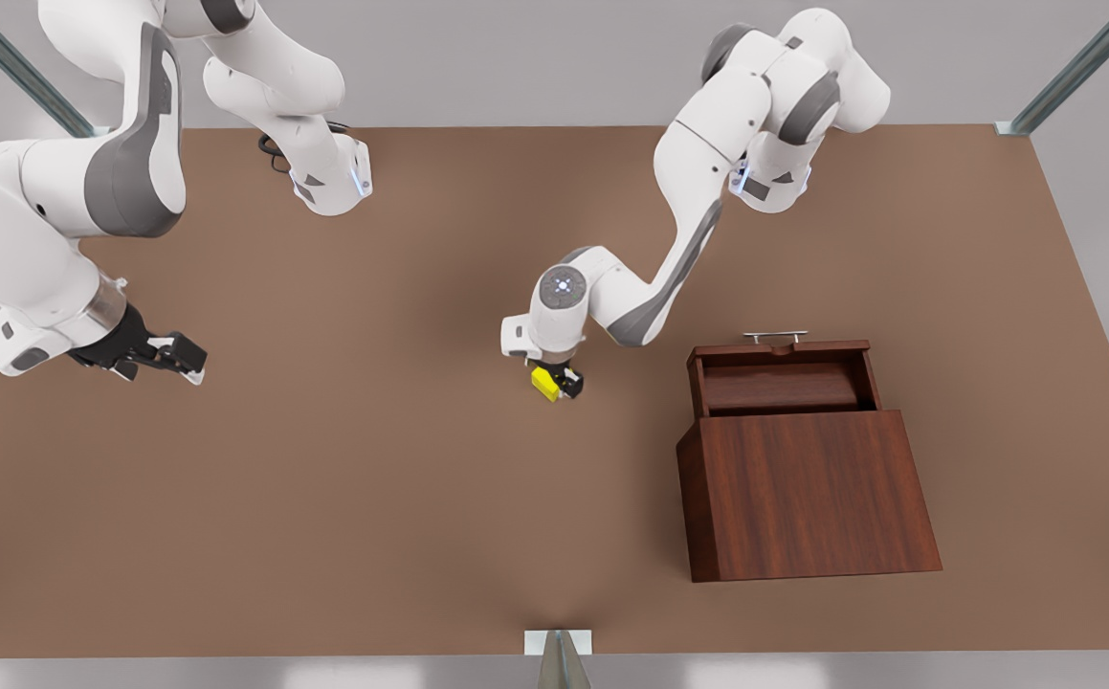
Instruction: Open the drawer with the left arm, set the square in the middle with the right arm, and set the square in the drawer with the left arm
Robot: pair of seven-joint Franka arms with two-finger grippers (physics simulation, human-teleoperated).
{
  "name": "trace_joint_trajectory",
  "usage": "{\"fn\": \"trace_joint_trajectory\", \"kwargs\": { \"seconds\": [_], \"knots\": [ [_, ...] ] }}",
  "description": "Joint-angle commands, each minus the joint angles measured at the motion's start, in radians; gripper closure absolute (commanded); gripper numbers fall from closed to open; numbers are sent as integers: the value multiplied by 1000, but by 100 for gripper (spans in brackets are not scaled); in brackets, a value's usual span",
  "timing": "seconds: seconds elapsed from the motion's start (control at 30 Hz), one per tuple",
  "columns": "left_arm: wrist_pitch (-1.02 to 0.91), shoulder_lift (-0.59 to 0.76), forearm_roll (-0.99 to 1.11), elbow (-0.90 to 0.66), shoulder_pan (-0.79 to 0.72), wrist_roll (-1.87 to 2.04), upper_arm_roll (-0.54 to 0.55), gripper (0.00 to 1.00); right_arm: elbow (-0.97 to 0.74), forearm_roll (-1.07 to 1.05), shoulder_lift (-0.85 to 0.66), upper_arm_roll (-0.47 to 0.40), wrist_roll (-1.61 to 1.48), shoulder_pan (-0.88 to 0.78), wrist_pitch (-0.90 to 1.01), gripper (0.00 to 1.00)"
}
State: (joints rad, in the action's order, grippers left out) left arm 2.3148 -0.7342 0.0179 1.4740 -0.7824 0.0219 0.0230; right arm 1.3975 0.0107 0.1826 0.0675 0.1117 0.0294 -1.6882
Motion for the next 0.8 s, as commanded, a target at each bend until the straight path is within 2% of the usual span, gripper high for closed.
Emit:
{"fn": "trace_joint_trajectory", "kwargs": {
  "seconds": [0.0, 0.53, 0.57, 0.6, 0.63, 0.7, 0.77],
  "knots": [
    [-2, -2, 7, 0, 0, 0, 0, 0, 0, 0, 0, 0, 0, 0, -1, 0],
    [0, -77, 11, 46, -28, -43, -2, 0, -2, -2, -6, -8, -1, 9, 5, 0],
    [0, -77, 11, 46, -28, -51, -2, 5, -2, -2, -3, -8, 0, 4, -1, 0],
    [0, -77, 13, 46, -28, -53, -2, 21, -3, -2, 0, -8, 0, 1, -2, 0],
    [0, -77, 13, 46, -28, -53, -2, 28, -3, -2, 0, -8, 0, 4, -2, 0],
    [0, -77, 14, 46, -28, -53, -2, 35, 2, -3, 3, -5, 0, 0, 4, 0],
    [0, -77, 14, 46, -28, -62, -2, 35, 0, -3, 3, -5, -3, 9, 8, 0]
  ]
}}
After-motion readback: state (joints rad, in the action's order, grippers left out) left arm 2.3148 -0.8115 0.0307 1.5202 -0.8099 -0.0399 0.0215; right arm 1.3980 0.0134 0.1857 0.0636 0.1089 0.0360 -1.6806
